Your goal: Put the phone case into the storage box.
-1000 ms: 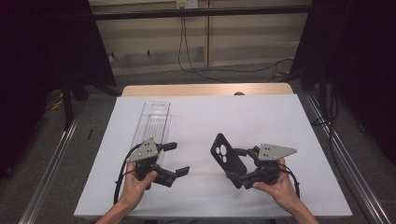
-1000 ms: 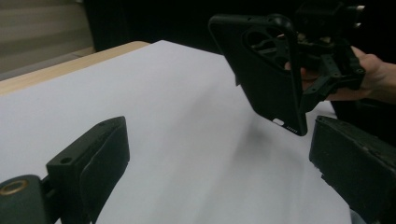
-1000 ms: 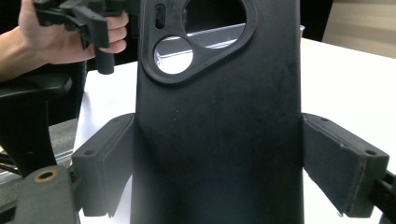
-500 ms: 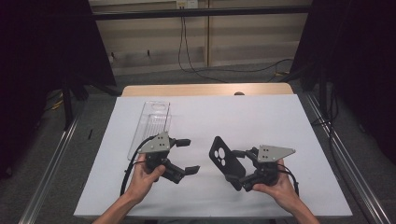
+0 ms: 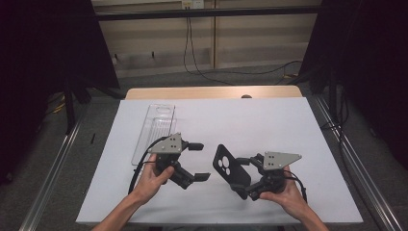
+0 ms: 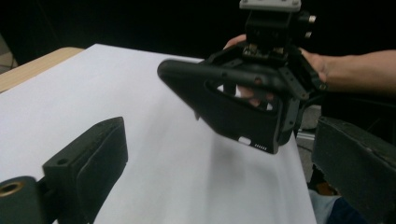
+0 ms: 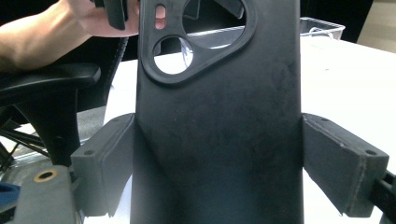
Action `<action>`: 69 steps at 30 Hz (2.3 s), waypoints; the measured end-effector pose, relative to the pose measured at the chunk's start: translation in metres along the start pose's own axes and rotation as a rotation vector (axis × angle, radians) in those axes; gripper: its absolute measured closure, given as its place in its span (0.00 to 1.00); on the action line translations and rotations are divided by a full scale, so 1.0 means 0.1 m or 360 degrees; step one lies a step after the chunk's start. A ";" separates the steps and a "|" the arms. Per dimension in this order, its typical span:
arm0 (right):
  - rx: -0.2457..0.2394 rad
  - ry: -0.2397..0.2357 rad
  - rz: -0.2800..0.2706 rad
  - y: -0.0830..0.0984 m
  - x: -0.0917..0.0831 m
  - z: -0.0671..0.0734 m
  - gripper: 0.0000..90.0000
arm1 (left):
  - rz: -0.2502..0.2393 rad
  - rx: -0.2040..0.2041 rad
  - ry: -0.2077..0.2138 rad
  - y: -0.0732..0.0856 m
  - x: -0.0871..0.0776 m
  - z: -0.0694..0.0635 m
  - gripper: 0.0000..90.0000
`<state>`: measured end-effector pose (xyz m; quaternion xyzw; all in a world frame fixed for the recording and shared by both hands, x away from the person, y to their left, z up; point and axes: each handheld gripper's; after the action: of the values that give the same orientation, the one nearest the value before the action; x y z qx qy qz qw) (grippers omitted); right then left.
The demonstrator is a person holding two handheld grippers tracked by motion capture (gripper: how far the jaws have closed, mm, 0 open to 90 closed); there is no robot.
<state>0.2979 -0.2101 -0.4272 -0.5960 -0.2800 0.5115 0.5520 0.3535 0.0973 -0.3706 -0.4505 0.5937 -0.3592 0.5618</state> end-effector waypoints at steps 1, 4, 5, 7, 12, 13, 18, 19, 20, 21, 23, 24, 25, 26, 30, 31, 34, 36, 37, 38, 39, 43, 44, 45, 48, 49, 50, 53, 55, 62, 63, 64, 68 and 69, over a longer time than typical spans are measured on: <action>-0.0005 -0.0002 0.0003 0.00 0.00 0.00 0.16 | 0.0000 -0.0004 0.0005 -0.01 0.01 0.00 0.03; -0.0003 -0.0010 0.0010 0.00 0.01 0.00 0.16 | 0.0002 -0.0003 0.0021 -0.05 0.05 0.02 0.03; -0.0004 -0.0018 0.0008 0.00 0.01 0.00 0.16 | 0.0001 0.0001 0.0052 -0.06 0.06 0.02 0.02; -0.0003 -0.0028 0.0006 0.00 0.01 0.01 0.16 | 0.0009 0.0006 0.0081 -0.07 0.08 0.02 0.02; -0.0015 -0.0038 0.0000 0.00 0.01 0.02 0.16 | 0.0025 0.0015 0.0099 -0.08 0.15 0.04 0.02; -0.0011 -0.0049 -0.0002 0.00 0.01 0.02 0.16 | 0.0022 0.0011 0.0102 -0.08 0.16 0.05 0.02; -0.0006 -0.0077 -0.0005 0.00 0.02 0.02 0.16 | 0.0045 0.0032 0.0130 -0.08 0.18 0.06 0.03; -0.0008 -0.0084 -0.0008 0.00 0.01 0.02 0.16 | 0.0039 0.0031 0.0135 -0.08 0.19 0.06 0.03; -0.0004 -0.0093 -0.0015 0.00 0.01 0.02 0.16 | 0.0034 0.0033 0.0134 -0.09 0.18 0.06 0.03; -0.0006 -0.0098 -0.0011 0.00 0.01 0.02 0.16 | 0.0030 0.0031 0.0139 -0.09 0.18 0.07 0.03; -0.0006 -0.0104 -0.0010 0.00 0.01 0.02 0.16 | 0.0031 0.0042 0.0146 -0.10 0.19 0.07 0.03; -0.0009 -0.0099 -0.0006 0.00 0.01 0.02 0.16 | 0.0031 0.0044 0.0151 -0.10 0.19 0.07 0.03; -0.0010 -0.0092 -0.0006 0.00 0.01 0.01 0.16 | 0.0034 0.0049 0.0153 -0.11 0.19 0.07 0.03; -0.0002 -0.0102 -0.0012 0.00 0.01 0.01 0.16 | 0.0034 0.0050 0.0156 -0.11 0.20 0.06 0.03; -0.0004 -0.0128 -0.0012 0.00 0.01 0.01 0.16 | 0.0031 0.0061 0.0182 -0.12 0.24 0.06 0.03; -0.0012 -0.0122 -0.0004 0.00 0.02 0.02 0.16 | 0.0035 0.0057 0.0199 -0.11 0.25 0.06 0.03; -0.0014 -0.0135 0.0018 0.01 0.03 0.02 0.16 | 0.0044 0.0079 0.0205 -0.11 0.28 0.06 0.03; -0.0014 -0.0147 0.0018 0.01 0.03 0.02 0.16 | 0.0049 0.0080 0.0215 -0.11 0.28 0.06 0.03; -0.0014 -0.0151 0.0017 0.01 0.03 0.02 0.16 | 0.0052 0.0087 0.0218 -0.11 0.28 0.06 0.03; -0.0014 -0.0154 0.0017 0.01 0.03 0.02 0.16 | 0.0051 0.0091 0.0228 -0.12 0.28 0.06 0.03; -0.0012 -0.0161 0.0016 0.01 0.03 0.02 0.16 | 0.0053 0.0102 0.0236 -0.12 0.28 0.06 0.03; -0.0016 -0.0175 0.0021 0.01 0.03 0.02 0.16 | 0.0041 0.0112 0.0271 -0.11 0.30 0.06 0.04; -0.0013 -0.0180 0.0024 0.01 0.03 0.02 0.16 | 0.0041 0.0111 0.0282 -0.11 0.30 0.07 0.04; -0.0014 -0.0183 0.0025 0.01 0.03 0.02 0.16 | 0.0036 0.0114 0.0288 -0.11 0.30 0.07 0.04; -0.0015 -0.0197 0.0028 0.02 0.03 0.02 0.16 | 0.0038 0.0125 0.0316 -0.10 0.31 0.07 0.05; -0.0013 -0.0205 0.0025 0.02 0.04 0.02 0.16 | 0.0036 0.0128 0.0324 -0.10 0.32 0.07 0.05; -0.0015 -0.0204 0.0029 0.02 0.04 0.02 0.16 | 0.0037 0.0120 0.0335 -0.09 0.33 0.07 0.06; -0.0016 -0.0212 0.0027 0.02 0.03 0.02 0.16 | 0.0035 0.0141 0.0368 -0.08 0.35 0.06 0.09; -0.0015 -0.0216 0.0026 0.02 0.03 0.03 0.16 | 0.0022 0.0142 0.0378 -0.08 0.36 0.05 0.11; -0.0007 -0.0240 0.0018 0.02 0.02 0.03 0.16 | 0.0008 0.0143 0.0406 -0.08 0.35 0.06 0.12; -0.0006 -0.0240 0.0018 0.02 0.03 0.03 0.16 | 0.0006 0.0143 0.0410 -0.08 0.35 0.06 0.12; -0.0011 -0.0242 0.0020 0.02 0.03 0.03 0.16 | 0.0001 0.0138 0.0417 -0.08 0.35 0.06 0.12; -0.0020 -0.0235 0.0021 0.02 0.02 0.02 0.16 | -0.0015 0.0091 0.0429 -0.08 0.35 0.07 0.13; -0.0017 -0.0242 0.0019 0.02 0.02 0.02 0.16 | -0.0010 0.0096 0.0428 -0.08 0.35 0.07 0.13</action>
<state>0.2960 -0.2076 -0.4296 -0.5600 -0.3203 0.5571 0.5229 0.3625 0.0622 -0.3755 -0.3832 0.6511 -0.4358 0.4892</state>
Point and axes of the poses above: each handheld gripper's, and its own axes: x roughly forward along the jaws, y roughly out of its underside, z roughly to its left, and after that the axes turned 2 degrees about z, right-handed
